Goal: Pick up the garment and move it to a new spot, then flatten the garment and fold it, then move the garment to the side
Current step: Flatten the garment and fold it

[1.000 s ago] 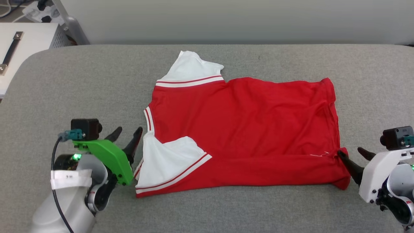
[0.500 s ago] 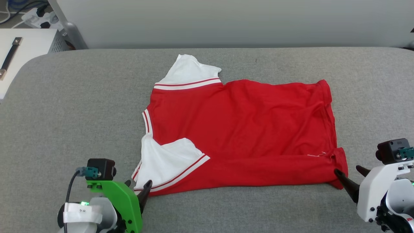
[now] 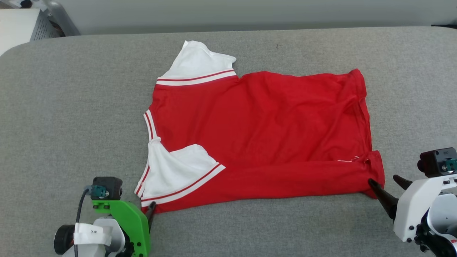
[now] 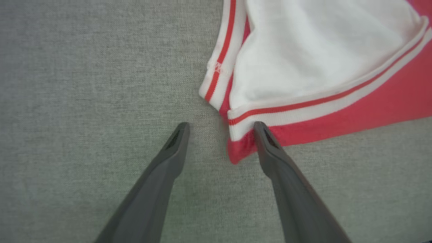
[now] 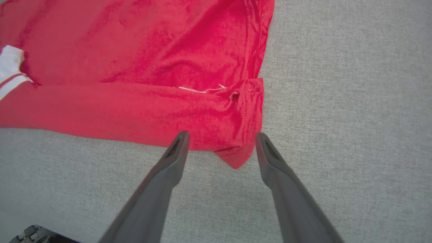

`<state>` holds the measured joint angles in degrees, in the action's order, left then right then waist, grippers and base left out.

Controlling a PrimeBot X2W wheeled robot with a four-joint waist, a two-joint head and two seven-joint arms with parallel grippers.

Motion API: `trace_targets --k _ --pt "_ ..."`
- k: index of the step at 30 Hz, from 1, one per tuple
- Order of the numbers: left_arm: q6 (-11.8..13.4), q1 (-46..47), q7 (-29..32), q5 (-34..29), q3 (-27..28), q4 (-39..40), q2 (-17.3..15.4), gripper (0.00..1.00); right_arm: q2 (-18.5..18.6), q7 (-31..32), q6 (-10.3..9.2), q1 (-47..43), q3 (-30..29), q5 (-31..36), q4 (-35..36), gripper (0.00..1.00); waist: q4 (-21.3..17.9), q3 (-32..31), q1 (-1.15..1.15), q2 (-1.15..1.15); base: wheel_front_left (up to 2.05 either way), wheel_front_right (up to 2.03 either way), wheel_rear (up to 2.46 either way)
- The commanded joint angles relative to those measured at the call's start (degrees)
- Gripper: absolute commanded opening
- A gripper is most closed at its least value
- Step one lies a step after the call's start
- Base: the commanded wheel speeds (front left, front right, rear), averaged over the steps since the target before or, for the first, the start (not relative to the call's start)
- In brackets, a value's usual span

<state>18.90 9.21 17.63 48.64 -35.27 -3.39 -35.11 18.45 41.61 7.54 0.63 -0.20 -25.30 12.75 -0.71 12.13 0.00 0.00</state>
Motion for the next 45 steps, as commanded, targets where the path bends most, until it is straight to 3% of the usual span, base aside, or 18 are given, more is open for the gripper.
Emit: trace_targets --k 1,5,6,14,20,30,40,43,45 --pt "-0.2 1.3 -0.3 -0.3 -0.1 -1.1 0.7 1.0 -0.1 -0.2 -0.05 0.3 -0.2 0.6 0.2 1.0 -0.5 1.3 0.0 0.0 0.0 0.0 0.0" --pt "-1.1 2.3 -0.5 0.1 -0.5 -4.5 2.0 1.0 -0.1 -0.5 -0.05 0.6 -0.3 0.7 0.0 1.0 -0.7 2.1 0.0 0.0 0.0 0.0 0.0" --pt "-2.4 2.5 1.6 1.3 -1.7 -8.0 3.0 0.0 0.1 -0.7 -0.05 0.9 -0.2 1.1 -0.7 1.0 -0.8 2.2 0.0 0.0 0.0 0.0 0.0" --pt "-5.0 2.5 -0.5 2.2 -1.9 -11.5 4.5 0.0 0.6 -0.6 -0.05 0.6 -0.9 2.6 -3.5 1.0 0.4 -0.9 0.0 0.0 0.0 0.0 0.0" --pt "-6.4 2.5 -3.9 2.4 -0.6 -9.1 4.3 0.0 -0.1 0.0 -0.05 0.6 -1.5 4.1 -6.4 1.0 2.2 -2.6 0.0 0.0 0.0 0.0 0.0" --pt "-4.6 3.1 -4.3 0.8 0.0 1.3 2.2 0.0 -2.7 0.4 -0.05 4.6 -2.9 6.5 -13.8 1.0 4.3 -0.6 0.0 0.0 0.0 0.0 0.0" --pt "-2.3 3.2 -2.9 -0.2 -0.4 6.6 1.5 0.0 -3.6 1.2 -0.05 7.3 -1.5 7.5 -20.9 1.0 5.5 1.3 0.0 0.0 0.0 0.0 0.0" --pt "-1.8 3.0 -2.4 -0.3 -0.5 7.2 1.4 0.0 -3.8 2.1 -0.05 7.2 -0.7 6.4 -22.0 0.0 5.7 1.5 0.0 0.0 0.0 0.0 0.0" --pt "-1.5 2.8 -2.2 -0.3 -0.6 7.3 1.2 0.0 -3.5 2.0 -0.05 7.3 -0.7 5.9 -22.5 0.0 5.7 1.4 0.0 0.0 0.0 0.0 0.0"
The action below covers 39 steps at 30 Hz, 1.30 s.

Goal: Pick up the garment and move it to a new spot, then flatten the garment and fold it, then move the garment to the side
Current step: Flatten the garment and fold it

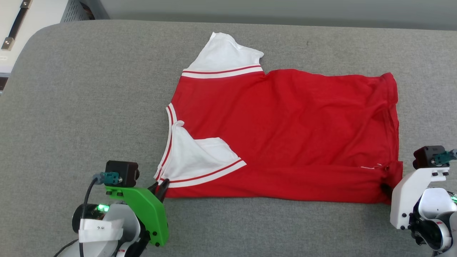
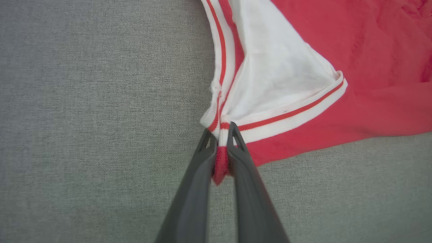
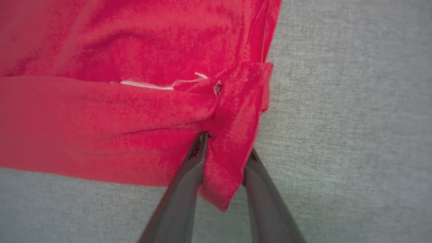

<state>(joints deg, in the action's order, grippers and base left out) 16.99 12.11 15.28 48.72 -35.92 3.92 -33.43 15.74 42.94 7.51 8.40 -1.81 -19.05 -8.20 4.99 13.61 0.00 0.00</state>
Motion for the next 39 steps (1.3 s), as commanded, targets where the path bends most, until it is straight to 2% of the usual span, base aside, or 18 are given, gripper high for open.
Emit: trace_targets --k 1,13,22,30,39 --pt "0.5 -0.2 0.2 -0.4 0.0 0.0 -0.5 0.0 -0.5 0.5 -0.02 -0.4 1.0 -0.5 -1.7 0.0 0.0 -0.1 0.0 0.0 0.0 0.0 0.0" --pt "-0.1 -2.4 1.2 1.4 -0.5 -1.2 -1.1 0.0 4.7 -1.3 -0.02 -1.6 -1.3 0.2 -1.0 0.0 -1.3 -4.6 0.0 0.0 0.0 0.0 0.0" --pt "-0.5 -6.2 2.7 2.1 -3.0 -0.7 -1.5 0.0 6.8 2.6 -0.02 -7.3 -3.8 -0.5 3.6 0.0 -1.8 -7.8 0.0 0.0 0.0 0.0 0.0" --pt "-1.9 -8.3 1.4 2.6 -5.0 -4.2 0.7 0.0 5.6 4.9 -0.02 -12.6 -6.3 -0.7 7.2 0.0 -1.8 -7.8 0.0 0.0 0.0 0.0 0.0" --pt "-4.6 -6.4 -0.5 2.0 -6.2 -11.0 3.0 0.0 4.9 1.7 -0.02 -11.4 -4.4 -0.3 3.8 0.0 -1.6 -6.2 0.0 0.0 0.0 0.0 0.0"
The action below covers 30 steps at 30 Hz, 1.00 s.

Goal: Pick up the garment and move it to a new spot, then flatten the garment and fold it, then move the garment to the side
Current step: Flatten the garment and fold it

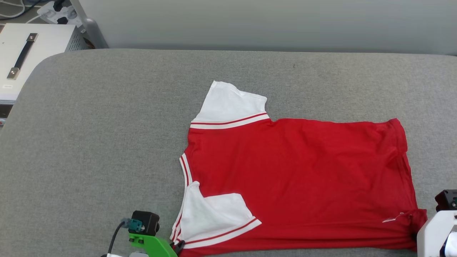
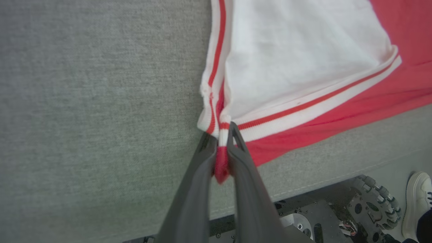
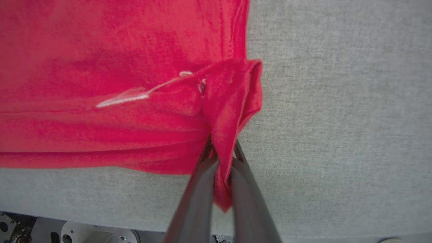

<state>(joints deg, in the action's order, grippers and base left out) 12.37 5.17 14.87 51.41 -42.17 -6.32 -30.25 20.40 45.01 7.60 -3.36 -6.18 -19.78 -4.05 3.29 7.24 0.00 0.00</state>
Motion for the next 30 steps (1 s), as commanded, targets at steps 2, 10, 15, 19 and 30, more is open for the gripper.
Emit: trace_targets --k 2,10,15,19,30 --pt "-0.5 0.9 -0.3 -0.8 -0.2 -1.9 0.2 0.03 0.4 -1.0 -0.11 0.8 0.4 0.5 -1.5 0.0 0.2 0.3 0.0 0.0 0.0 0.0 0.0" --pt "-1.1 1.8 -0.9 -1.2 -0.7 -5.0 0.9 1.0 1.1 -5.2 -0.11 2.2 1.8 0.6 -4.3 1.0 0.5 -0.5 0.0 0.0 0.0 0.0 0.0" --pt "-0.6 1.8 -1.9 -1.5 0.0 -4.5 0.2 1.0 1.3 -8.0 -0.11 2.6 2.3 0.2 -3.8 1.0 0.2 -2.2 0.0 0.0 0.0 0.0 0.0" --pt "0.5 1.7 -3.8 -1.9 1.3 -2.1 -0.7 1.0 1.2 -10.7 -0.11 2.4 2.3 -0.4 -0.8 1.0 -0.3 -3.8 0.0 0.0 0.0 0.0 0.0" --pt "3.1 5.0 -18.0 -7.8 7.5 6.7 -2.4 1.0 -2.3 -25.9 -0.11 2.0 1.3 -1.4 11.6 1.0 -4.0 -3.7 0.0 0.0 0.0 0.0 0.0"
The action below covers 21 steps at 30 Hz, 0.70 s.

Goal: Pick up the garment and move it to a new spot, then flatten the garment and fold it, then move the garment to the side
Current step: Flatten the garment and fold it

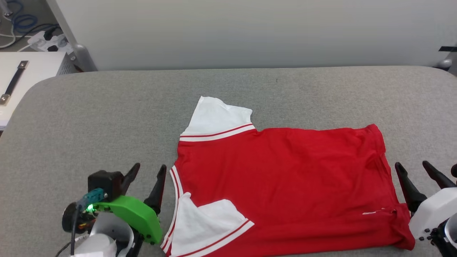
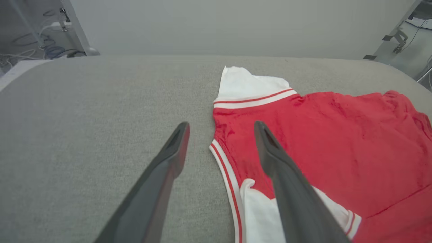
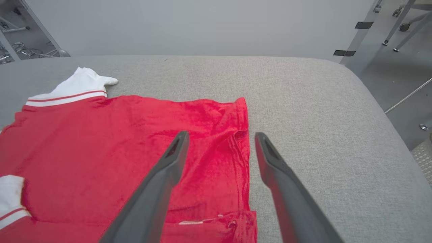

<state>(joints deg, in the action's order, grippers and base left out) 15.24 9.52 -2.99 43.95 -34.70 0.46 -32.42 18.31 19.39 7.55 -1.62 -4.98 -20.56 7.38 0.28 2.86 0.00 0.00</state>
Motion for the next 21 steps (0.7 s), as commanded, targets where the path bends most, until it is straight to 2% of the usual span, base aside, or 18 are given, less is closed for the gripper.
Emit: trace_targets --k 1,6,10,15,21 --pt "0.2 0.9 -1.8 -0.8 0.5 0.4 0.1 1.0 -0.9 -2.1 -0.06 0.3 0.3 -0.7 1.0 1.0 -1.5 1.1 0.0 0.0 0.0 0.0 0.0" --pt "-0.6 3.6 -9.0 -4.3 2.2 1.4 0.6 1.0 -3.6 -10.9 -0.06 0.5 2.1 -1.0 2.8 1.0 -4.2 3.6 0.0 0.0 0.0 0.0 0.0" --pt "-1.9 7.0 -11.0 -7.3 3.6 0.5 0.3 1.0 -5.5 -16.5 -0.06 1.1 3.7 -0.8 2.7 1.0 -6.4 6.2 0.0 0.0 0.0 0.0 0.0" --pt "-7.0 15.1 -8.9 -7.9 2.7 -3.5 -0.6 1.0 -6.7 -20.5 -0.06 2.4 5.4 -0.1 2.8 1.0 -8.9 9.8 0.0 0.0 0.0 0.0 0.0" --pt "-14.9 29.4 0.7 -8.5 -0.3 -11.6 -1.3 1.0 -8.1 -23.8 -0.06 4.7 7.1 0.8 3.4 1.0 -11.9 14.9 0.0 0.0 0.0 0.0 0.0"
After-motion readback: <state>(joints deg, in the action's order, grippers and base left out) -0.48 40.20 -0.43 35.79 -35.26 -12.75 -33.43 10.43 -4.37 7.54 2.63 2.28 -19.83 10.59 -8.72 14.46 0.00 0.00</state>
